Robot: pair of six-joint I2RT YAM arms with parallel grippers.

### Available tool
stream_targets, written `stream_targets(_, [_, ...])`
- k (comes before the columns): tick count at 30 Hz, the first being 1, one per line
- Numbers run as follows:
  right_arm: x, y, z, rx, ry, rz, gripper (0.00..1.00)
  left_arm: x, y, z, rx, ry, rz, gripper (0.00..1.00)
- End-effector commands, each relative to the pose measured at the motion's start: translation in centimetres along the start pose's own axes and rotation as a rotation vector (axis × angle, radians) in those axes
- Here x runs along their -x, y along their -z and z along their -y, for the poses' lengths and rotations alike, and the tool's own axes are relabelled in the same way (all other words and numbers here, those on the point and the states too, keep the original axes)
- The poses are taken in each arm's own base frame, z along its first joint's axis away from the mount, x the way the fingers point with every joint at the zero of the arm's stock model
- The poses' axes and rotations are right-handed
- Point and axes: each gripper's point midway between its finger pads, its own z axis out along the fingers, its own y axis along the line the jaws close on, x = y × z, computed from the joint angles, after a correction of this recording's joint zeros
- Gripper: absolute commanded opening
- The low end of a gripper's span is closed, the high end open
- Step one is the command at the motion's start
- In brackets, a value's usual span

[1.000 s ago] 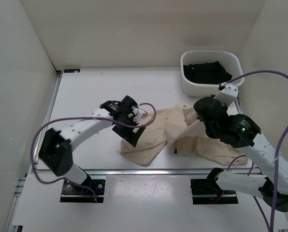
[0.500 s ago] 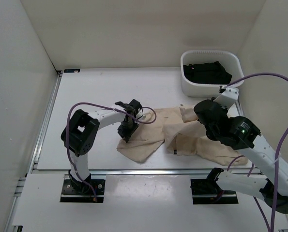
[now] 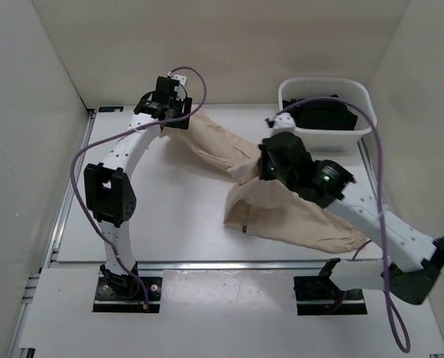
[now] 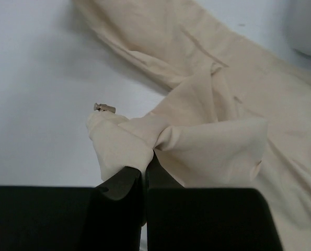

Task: Fold and stack the trousers
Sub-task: Flatten the trousers out

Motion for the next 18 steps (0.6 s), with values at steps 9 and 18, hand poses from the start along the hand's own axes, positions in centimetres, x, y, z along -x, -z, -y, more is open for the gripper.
stream_targets(9, [-2.1, -7.9, -22.3, 0.648, 0.186, -0.233, 0.0, -6.3, 5.5, -10.5, -0.024, 0.216, -0.17, 1.0])
stream_targets(18, [-7.4, -9.2, -34.0, 0.954, 0.247, -0.414, 0.83, -19.8, 11.6, -16.8, 0.024, 0.532, -0.381, 1.0])
